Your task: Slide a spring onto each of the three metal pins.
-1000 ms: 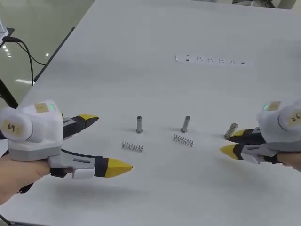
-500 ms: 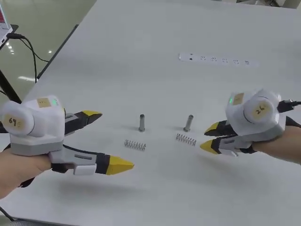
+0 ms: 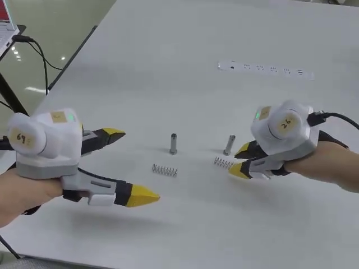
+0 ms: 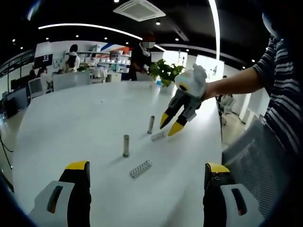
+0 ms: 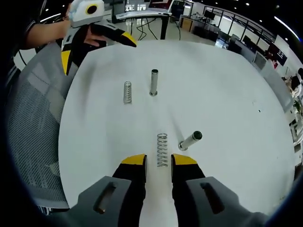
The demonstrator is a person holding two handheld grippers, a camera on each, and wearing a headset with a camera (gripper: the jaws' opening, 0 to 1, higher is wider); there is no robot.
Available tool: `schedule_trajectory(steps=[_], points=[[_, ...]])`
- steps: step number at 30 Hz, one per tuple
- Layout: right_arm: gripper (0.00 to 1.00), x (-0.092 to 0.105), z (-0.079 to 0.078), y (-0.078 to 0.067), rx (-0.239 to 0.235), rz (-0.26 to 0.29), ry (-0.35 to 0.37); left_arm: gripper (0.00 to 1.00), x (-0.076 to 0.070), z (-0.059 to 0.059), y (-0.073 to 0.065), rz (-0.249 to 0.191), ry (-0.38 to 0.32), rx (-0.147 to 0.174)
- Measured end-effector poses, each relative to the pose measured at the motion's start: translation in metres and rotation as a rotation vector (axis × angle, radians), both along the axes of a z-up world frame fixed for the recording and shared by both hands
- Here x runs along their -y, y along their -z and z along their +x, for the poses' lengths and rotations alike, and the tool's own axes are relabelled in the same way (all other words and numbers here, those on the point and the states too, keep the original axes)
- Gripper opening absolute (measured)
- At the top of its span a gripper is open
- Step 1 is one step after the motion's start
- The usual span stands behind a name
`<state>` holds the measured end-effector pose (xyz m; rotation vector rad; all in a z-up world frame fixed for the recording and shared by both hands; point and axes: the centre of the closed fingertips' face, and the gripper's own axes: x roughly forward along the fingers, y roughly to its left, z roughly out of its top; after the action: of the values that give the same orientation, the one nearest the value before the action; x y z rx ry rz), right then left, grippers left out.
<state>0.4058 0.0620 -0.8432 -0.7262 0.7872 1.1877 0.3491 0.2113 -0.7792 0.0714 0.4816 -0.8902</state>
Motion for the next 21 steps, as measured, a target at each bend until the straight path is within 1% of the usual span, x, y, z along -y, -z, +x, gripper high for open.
schedule_trajectory(steps=[8,13,17,19,20,21], points=[[0.17,-0.005,0.001,0.007,-0.010,-0.026,-0.014,0.98,0.001,-0.002,0.002,0.002,0.005,-0.006],[0.16,-0.004,0.004,0.012,-0.019,-0.048,-0.007,0.98,-0.002,-0.001,0.001,-0.001,-0.005,-0.005],[0.15,-0.002,0.003,0.018,-0.035,-0.057,-0.005,0.98,-0.003,-0.002,0.001,-0.001,-0.010,-0.006],[0.14,0.000,0.002,0.021,-0.039,-0.063,-0.003,0.98,-0.003,-0.003,0.001,-0.001,-0.011,-0.006],[0.12,-0.002,0.002,0.020,-0.042,-0.046,0.003,0.98,-0.003,-0.003,0.000,-0.001,-0.011,-0.005],[0.10,-0.002,0.002,0.019,-0.042,-0.048,0.011,0.98,-0.003,-0.004,0.000,-0.002,-0.011,-0.006]])
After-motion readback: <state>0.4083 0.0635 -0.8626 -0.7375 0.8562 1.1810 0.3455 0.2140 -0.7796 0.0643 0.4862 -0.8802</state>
